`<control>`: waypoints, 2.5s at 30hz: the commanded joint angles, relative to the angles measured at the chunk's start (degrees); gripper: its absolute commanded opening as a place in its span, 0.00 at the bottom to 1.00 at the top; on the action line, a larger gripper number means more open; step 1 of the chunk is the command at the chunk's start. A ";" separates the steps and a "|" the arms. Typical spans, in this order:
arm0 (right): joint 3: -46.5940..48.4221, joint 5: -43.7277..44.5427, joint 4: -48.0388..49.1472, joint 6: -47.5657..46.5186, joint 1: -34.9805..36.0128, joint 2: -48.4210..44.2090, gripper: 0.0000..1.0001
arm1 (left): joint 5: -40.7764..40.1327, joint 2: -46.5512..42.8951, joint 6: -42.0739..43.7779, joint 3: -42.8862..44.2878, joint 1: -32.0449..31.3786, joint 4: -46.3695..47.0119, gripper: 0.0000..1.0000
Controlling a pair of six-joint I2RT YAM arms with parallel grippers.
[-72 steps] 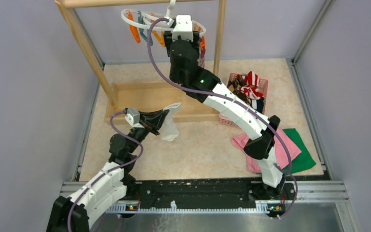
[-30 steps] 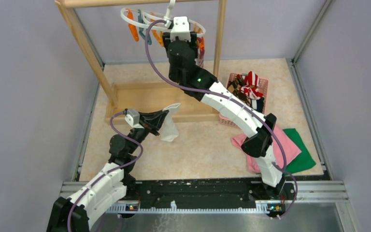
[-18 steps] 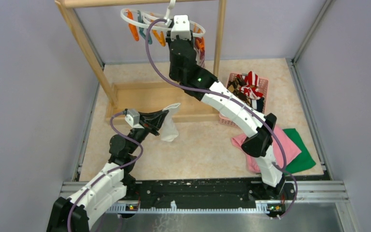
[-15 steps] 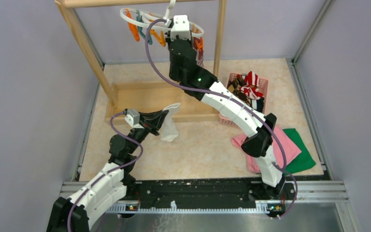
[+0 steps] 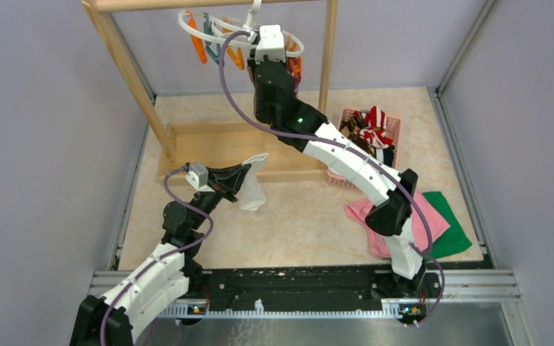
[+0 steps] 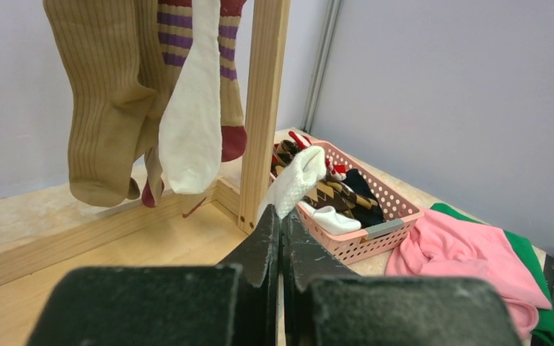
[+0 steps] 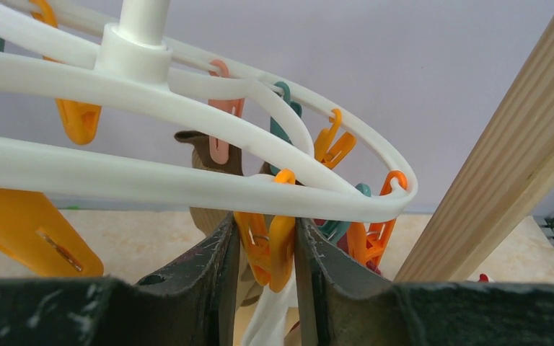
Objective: Clip the socks to the hanger
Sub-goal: Open the clamp at the hanger, then clamp the sock onto the hanger.
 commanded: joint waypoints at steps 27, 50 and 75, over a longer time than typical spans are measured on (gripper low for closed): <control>-10.15 -19.02 -6.30 19.40 -6.31 -14.79 0.02 | 0.25 14.06 -6.25 12.70 0.63 13.36 0.00; -13.03 -17.55 -2.92 17.54 -7.19 -15.75 0.20 | 1.40 15.65 -7.71 13.83 0.63 14.06 0.00; -18.07 -22.26 -1.00 20.20 -7.47 -18.92 0.00 | -9.31 27.45 -4.10 27.39 -2.77 8.09 0.00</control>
